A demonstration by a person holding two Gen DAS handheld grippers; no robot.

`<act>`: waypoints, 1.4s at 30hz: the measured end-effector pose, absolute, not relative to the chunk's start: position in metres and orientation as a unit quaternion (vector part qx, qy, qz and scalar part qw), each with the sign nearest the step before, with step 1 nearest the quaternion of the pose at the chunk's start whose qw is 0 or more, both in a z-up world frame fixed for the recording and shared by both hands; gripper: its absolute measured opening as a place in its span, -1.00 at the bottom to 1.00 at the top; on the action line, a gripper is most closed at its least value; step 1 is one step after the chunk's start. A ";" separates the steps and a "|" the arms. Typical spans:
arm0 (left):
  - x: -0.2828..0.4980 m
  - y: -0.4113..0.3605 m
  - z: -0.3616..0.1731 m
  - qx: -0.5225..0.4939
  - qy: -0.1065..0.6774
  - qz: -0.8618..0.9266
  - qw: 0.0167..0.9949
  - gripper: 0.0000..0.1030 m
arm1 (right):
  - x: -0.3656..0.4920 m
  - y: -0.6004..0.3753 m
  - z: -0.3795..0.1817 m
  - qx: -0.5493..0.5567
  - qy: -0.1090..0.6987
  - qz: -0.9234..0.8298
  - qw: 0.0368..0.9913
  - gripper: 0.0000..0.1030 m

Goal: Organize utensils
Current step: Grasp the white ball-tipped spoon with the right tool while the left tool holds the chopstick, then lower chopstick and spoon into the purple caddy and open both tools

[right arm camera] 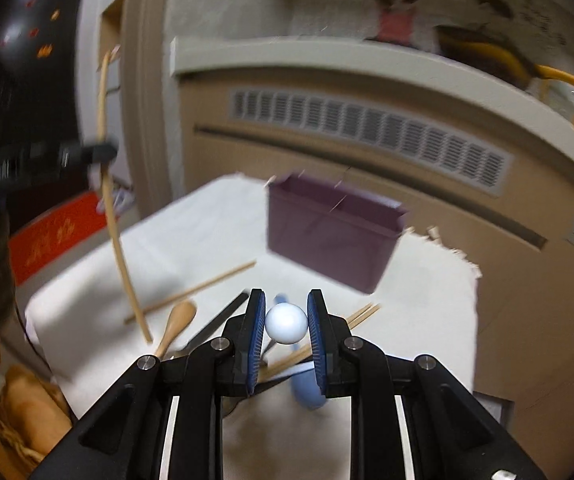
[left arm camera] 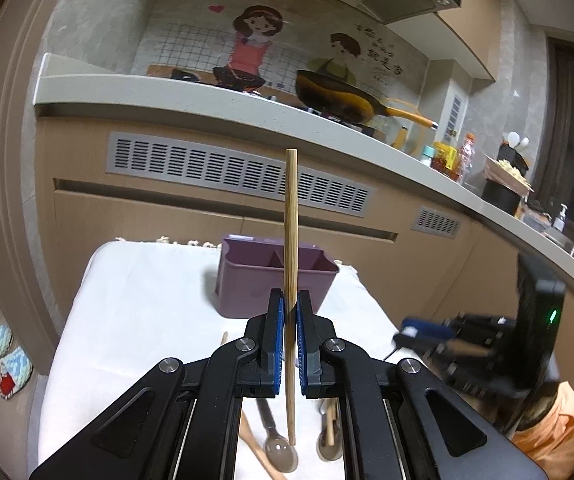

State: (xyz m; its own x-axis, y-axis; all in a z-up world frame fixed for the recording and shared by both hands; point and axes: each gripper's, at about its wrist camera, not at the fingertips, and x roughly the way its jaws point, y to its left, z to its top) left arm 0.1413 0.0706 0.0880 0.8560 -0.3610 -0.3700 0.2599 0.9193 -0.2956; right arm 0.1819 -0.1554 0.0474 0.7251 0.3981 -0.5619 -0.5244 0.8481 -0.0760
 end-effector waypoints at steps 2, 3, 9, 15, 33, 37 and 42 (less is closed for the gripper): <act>0.143 0.064 0.095 -0.107 0.205 -0.163 0.959 -0.89 | 0.184 -0.161 0.059 -0.106 0.256 0.240 0.930 -0.61; 0.145 0.062 0.099 -0.101 0.199 -0.164 0.961 -0.88 | 0.185 -0.165 0.068 -0.103 0.246 0.234 0.935 -0.61; 0.176 0.042 0.156 -0.032 0.115 -0.152 0.981 -0.89 | 0.210 -0.181 0.154 -0.084 0.145 0.180 0.969 -0.61; 0.241 0.020 0.200 0.019 0.052 -0.137 0.989 -0.89 | 0.272 -0.171 0.215 -0.083 0.103 0.137 0.982 -0.61; 0.397 0.016 0.059 -0.055 0.259 -0.151 0.953 -0.84 | 0.400 -0.129 0.059 -0.095 0.295 0.146 0.939 -0.60; 0.397 0.020 0.038 -0.067 0.296 -0.148 0.941 -0.64 | 0.403 -0.135 0.041 -0.071 0.328 0.160 0.928 -0.49; 0.367 0.038 0.045 -0.089 0.285 -0.143 0.943 -0.17 | 0.378 -0.153 0.055 -0.062 0.291 0.138 0.945 -0.25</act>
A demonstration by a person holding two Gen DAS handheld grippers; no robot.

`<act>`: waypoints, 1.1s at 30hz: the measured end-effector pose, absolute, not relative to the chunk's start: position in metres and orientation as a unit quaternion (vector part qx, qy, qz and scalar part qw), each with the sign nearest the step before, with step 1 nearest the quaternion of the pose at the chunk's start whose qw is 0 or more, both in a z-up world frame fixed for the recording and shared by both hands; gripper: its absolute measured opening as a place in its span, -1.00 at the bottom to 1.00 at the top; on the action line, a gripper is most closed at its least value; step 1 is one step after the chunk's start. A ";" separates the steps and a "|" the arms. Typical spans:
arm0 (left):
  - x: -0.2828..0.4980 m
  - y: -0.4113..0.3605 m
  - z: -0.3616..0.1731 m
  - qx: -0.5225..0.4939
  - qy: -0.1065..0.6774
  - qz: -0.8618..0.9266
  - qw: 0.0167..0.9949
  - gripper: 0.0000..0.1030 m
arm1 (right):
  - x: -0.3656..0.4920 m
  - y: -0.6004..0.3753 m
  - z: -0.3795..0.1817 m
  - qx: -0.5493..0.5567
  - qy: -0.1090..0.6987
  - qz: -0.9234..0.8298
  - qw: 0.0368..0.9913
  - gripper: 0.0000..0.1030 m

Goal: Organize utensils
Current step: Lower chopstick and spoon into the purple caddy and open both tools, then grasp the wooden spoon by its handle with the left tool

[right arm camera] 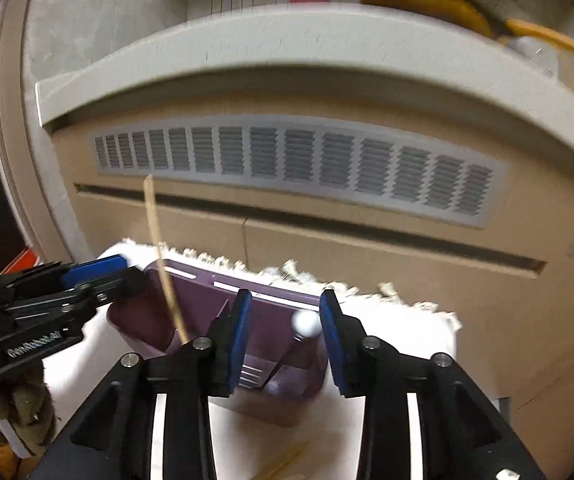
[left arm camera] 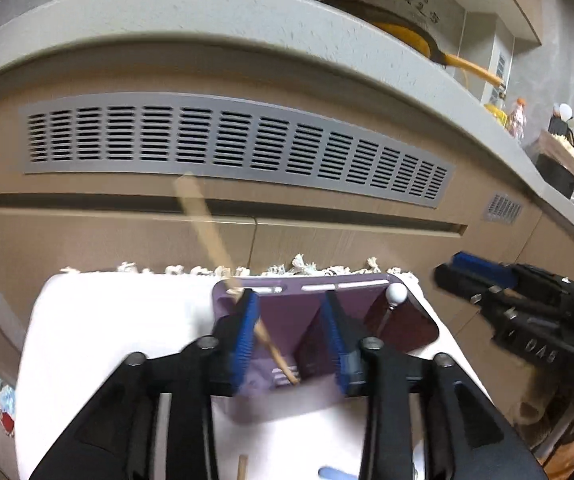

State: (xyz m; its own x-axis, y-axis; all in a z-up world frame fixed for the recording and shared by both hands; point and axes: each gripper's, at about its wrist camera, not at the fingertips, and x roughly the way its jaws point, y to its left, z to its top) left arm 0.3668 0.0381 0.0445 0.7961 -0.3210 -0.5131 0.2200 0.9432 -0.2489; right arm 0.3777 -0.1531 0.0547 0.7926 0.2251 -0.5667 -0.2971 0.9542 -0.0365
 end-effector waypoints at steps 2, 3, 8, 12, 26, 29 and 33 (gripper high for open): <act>0.351 0.043 0.047 -0.086 0.277 -0.139 0.947 0.18 | 0.355 -0.155 0.064 -0.076 0.267 0.130 0.952 0.07; 0.341 0.045 0.048 -0.083 0.272 -0.138 0.949 0.37 | 0.340 -0.156 0.066 -0.088 0.252 0.126 0.955 0.25; 0.289 0.053 0.045 -0.059 0.267 -0.128 0.953 0.41 | 0.282 -0.152 0.061 -0.139 0.233 0.141 0.952 0.43; 0.246 0.061 0.034 -0.052 0.276 -0.125 0.952 0.71 | 0.240 -0.154 0.042 -0.166 0.235 0.145 0.947 0.75; 0.137 0.030 -0.032 0.009 0.362 -0.160 0.918 0.67 | 0.189 -0.175 -0.023 -0.134 0.307 0.138 0.932 0.84; 0.152 0.033 -0.037 -0.024 0.400 -0.148 0.904 -0.07 | 0.189 -0.177 -0.025 -0.120 0.312 0.139 0.932 0.85; 0.180 0.041 -0.049 -0.071 0.445 -0.127 0.884 -0.18 | 0.184 -0.176 -0.026 -0.116 0.309 0.139 0.934 0.85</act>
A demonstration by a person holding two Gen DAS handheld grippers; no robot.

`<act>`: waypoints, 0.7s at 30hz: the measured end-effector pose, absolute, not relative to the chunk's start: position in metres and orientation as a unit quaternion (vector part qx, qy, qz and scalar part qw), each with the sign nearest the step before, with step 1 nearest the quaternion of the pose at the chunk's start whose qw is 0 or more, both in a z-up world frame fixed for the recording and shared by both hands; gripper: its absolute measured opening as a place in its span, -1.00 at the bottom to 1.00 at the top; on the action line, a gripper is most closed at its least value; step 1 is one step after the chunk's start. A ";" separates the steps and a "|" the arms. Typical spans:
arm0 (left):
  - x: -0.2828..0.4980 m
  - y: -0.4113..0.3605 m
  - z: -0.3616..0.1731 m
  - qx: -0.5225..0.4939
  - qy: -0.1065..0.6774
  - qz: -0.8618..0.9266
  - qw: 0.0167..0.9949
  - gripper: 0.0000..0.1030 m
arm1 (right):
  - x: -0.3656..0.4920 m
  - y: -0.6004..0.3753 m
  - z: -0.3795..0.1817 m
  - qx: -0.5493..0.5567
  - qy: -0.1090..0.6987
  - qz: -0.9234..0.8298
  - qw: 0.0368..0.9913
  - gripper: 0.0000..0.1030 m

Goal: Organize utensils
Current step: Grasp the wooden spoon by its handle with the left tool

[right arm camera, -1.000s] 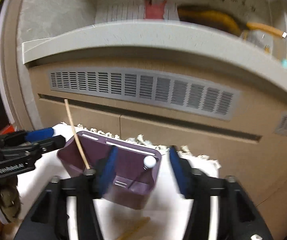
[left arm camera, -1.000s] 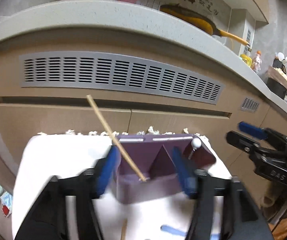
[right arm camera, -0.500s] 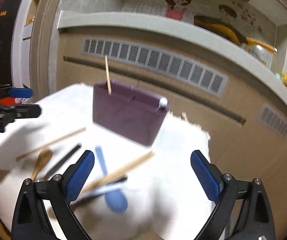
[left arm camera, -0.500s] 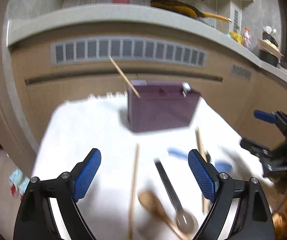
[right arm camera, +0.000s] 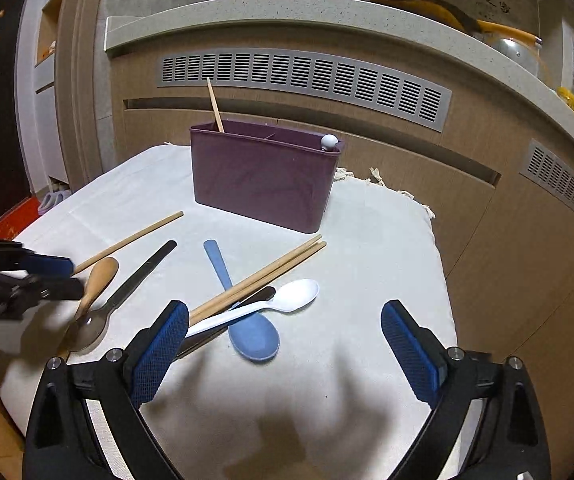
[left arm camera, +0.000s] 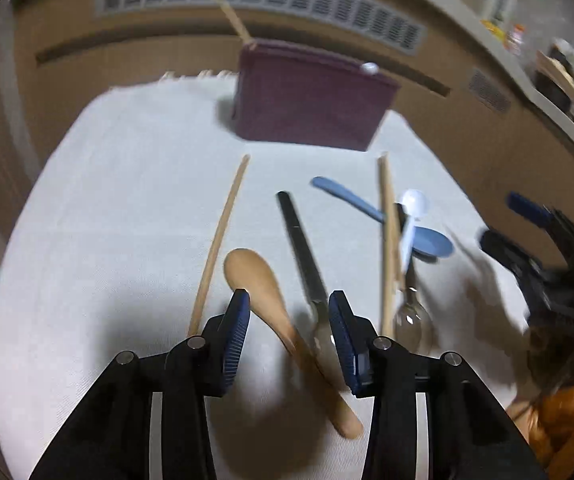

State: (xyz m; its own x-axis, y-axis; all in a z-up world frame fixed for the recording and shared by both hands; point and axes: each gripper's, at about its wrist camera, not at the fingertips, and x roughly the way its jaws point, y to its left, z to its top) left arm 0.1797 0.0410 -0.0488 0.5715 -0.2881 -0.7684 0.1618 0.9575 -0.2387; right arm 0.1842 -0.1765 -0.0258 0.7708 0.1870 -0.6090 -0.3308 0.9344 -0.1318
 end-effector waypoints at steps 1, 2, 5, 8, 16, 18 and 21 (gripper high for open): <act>0.184 0.040 -0.052 -0.068 0.452 -0.117 0.882 -0.18 | 0.183 -0.176 -0.027 -0.117 0.309 0.139 0.934 0.85; 0.188 0.039 -0.055 -0.065 0.458 -0.104 0.881 -0.18 | 0.182 -0.175 -0.028 -0.119 0.309 0.141 0.933 0.85; 0.198 0.038 -0.062 -0.055 0.473 -0.078 0.876 -0.18 | 0.181 -0.174 -0.032 -0.122 0.311 0.143 0.932 0.85; 0.205 0.036 -0.066 -0.043 0.477 -0.068 0.875 -0.18 | 0.181 -0.176 -0.036 -0.117 0.317 0.145 0.930 0.85; 0.209 0.020 -0.072 0.013 0.455 -0.059 0.889 -0.30 | 0.186 -0.179 -0.045 -0.107 0.333 0.141 0.926 0.85; 0.209 0.022 -0.071 0.006 0.451 -0.062 0.890 -0.31 | 0.187 -0.179 -0.046 -0.109 0.334 0.139 0.926 0.85; 0.202 0.028 -0.061 -0.012 0.429 -0.071 0.900 -0.35 | 0.189 -0.180 -0.047 -0.109 0.338 0.135 0.925 0.85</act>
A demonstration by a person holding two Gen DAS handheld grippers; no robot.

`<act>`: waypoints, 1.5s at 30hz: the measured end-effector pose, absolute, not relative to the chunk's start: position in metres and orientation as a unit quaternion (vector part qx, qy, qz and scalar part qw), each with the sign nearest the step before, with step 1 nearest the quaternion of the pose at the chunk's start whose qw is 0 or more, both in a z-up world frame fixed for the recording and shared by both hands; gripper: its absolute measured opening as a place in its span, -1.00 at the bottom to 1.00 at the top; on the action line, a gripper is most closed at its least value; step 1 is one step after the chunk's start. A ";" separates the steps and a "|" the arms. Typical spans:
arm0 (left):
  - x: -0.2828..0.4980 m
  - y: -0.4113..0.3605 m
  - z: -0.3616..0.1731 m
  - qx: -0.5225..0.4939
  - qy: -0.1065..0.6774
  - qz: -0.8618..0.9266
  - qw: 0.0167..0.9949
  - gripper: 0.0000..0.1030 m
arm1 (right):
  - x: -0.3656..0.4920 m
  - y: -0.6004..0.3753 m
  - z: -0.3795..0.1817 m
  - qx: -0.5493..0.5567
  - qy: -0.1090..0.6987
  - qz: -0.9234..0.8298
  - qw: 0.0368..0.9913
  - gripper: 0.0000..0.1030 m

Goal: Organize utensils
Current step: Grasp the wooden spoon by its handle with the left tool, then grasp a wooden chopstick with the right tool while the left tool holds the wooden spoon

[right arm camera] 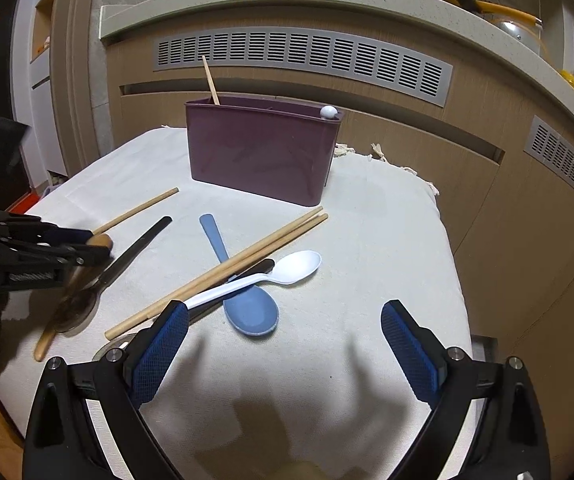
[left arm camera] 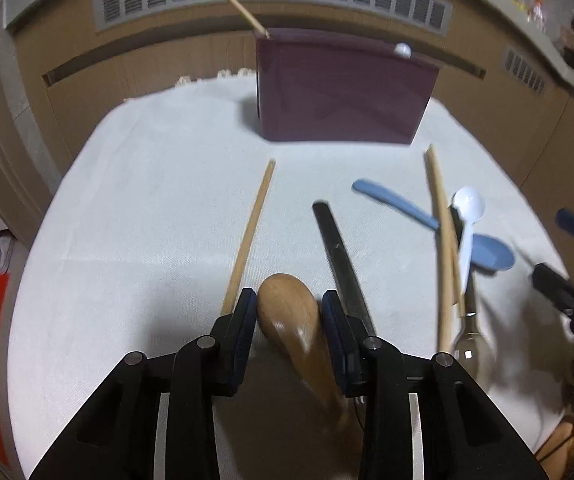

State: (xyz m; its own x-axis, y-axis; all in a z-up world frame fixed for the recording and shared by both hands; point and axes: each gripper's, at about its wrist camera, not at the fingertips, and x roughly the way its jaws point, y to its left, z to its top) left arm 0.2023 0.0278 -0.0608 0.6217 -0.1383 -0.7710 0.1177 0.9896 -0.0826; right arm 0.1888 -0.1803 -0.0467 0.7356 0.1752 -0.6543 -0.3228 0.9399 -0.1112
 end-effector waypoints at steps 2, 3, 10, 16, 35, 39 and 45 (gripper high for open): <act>0.196 0.031 -0.050 -0.016 0.409 -0.075 0.910 -0.36 | 0.190 -0.180 -0.047 -0.110 0.341 0.134 0.924 0.85; 0.192 0.033 -0.043 -0.019 0.397 -0.078 0.914 -0.37 | 0.191 -0.180 -0.047 -0.111 0.342 0.133 0.924 0.85; 0.170 0.045 -0.001 -0.032 0.329 -0.098 0.939 -0.38 | 0.199 -0.170 -0.048 -0.119 0.352 0.153 0.916 0.85; 0.163 0.058 0.008 -0.051 0.313 -0.107 0.942 -0.39 | 0.212 -0.160 -0.050 -0.139 0.360 0.158 0.909 0.85; 0.161 0.077 0.003 -0.086 0.304 -0.119 0.941 -0.39 | 0.330 -0.142 -0.089 -0.022 0.461 0.019 0.887 -0.43; 0.160 0.076 0.004 -0.088 0.306 -0.121 0.940 -0.39 | 0.324 -0.143 -0.083 -0.026 0.453 0.038 0.890 -0.68; 0.152 0.069 0.012 -0.079 0.304 -0.127 0.941 -0.39 | 0.284 -0.155 -0.050 -0.015 0.412 0.091 0.907 -0.80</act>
State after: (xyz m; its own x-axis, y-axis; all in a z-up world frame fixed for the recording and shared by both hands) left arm 0.1517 0.0694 0.0120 0.7823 -0.2876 -0.5525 0.1914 0.9551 -0.2261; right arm 0.2839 -0.1548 -0.0497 0.6440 0.1523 -0.7497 -0.1776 0.9830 0.0471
